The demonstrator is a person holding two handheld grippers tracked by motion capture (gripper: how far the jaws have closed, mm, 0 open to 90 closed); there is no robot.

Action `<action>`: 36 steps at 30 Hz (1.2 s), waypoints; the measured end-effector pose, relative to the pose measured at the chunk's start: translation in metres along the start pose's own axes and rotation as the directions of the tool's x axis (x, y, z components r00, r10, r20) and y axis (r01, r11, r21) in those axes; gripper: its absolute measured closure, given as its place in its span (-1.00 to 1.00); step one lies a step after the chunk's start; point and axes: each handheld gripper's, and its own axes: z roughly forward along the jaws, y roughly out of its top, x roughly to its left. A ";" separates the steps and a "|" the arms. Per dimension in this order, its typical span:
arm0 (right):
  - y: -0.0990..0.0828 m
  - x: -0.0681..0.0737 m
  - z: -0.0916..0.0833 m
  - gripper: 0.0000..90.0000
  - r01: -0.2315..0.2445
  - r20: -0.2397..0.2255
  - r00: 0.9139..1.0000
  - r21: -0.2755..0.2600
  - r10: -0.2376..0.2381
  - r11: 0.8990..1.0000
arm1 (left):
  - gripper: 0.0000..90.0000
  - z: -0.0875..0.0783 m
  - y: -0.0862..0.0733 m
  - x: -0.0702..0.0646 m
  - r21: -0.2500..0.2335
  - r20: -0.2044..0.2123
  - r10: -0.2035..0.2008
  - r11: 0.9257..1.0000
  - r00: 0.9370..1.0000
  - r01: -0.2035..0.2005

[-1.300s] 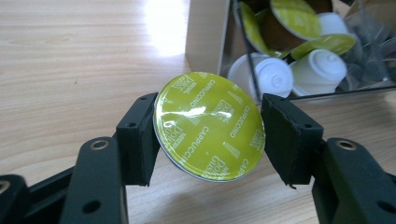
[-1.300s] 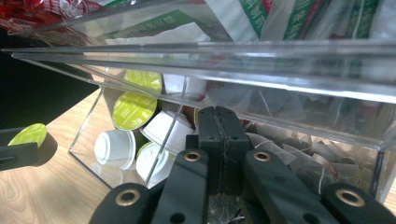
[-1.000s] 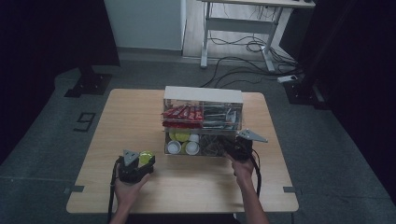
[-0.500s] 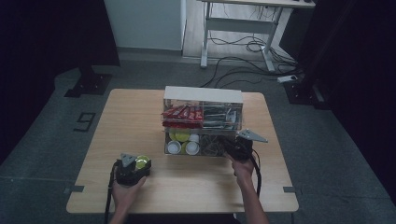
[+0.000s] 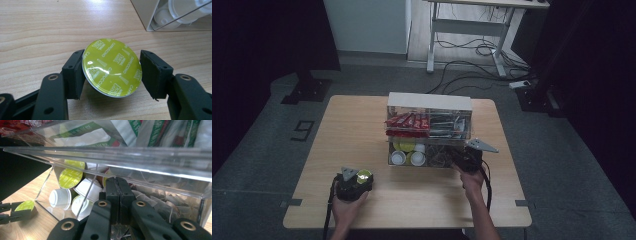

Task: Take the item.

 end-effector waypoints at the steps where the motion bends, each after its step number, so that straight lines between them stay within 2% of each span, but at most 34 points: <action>1: 0.000 0.000 0.000 0.96 0.001 0.001 1.000 0.000 -0.001 1.000 | -0.11 0.000 0.000 0.000 -0.001 0.001 0.004 1.000 1.000 -0.004; 6: 0.000 0.000 0.000 0.96 0.003 0.001 1.000 0.001 -0.003 1.000 | -0.24 -0.001 -0.001 -0.002 0.000 0.013 0.044 0.999 0.999 -0.044; 8: 0.000 0.000 0.000 0.96 0.003 0.001 1.000 0.001 -0.003 1.000 | -0.34 -0.003 0.001 -0.002 -0.002 0.016 0.045 0.999 0.999 -0.045; 13: -0.001 0.000 0.000 0.96 0.002 0.002 1.000 0.003 -0.002 1.000 | -0.45 -0.009 0.005 -0.003 -0.027 0.023 0.044 0.999 0.999 -0.043; 19: -0.001 0.000 -0.001 0.96 0.002 0.003 1.000 0.008 -0.002 1.000 | -0.47 -0.019 0.006 0.002 -0.046 0.059 0.055 0.998 0.997 -0.052; 24: -0.001 0.001 -0.002 0.95 0.003 0.011 1.000 0.010 -0.003 1.000 | -0.43 -0.028 0.002 0.009 -0.093 0.079 0.056 0.994 0.995 -0.049; 28: -0.004 0.005 -0.004 0.95 0.011 0.019 1.000 0.019 -0.012 1.000 | -0.42 -0.032 0.001 0.014 -0.090 0.094 0.072 0.994 0.993 -0.064; 30: -0.005 0.006 -0.006 0.95 0.010 0.023 1.000 0.022 -0.011 1.000 | -0.42 -0.036 0.000 0.017 -0.099 0.105 0.055 0.994 0.993 -0.045; 32: -0.006 0.007 -0.007 0.95 0.005 0.029 1.000 0.019 -0.006 1.000 | -0.42 -0.038 0.000 0.018 -0.105 0.114 0.043 0.994 0.993 -0.031; 36: -0.008 0.009 -0.011 0.95 -0.001 0.034 0.999 0.017 0.001 1.000 | -0.42 -0.040 0.000 0.012 -0.104 0.126 0.053 0.994 0.991 -0.040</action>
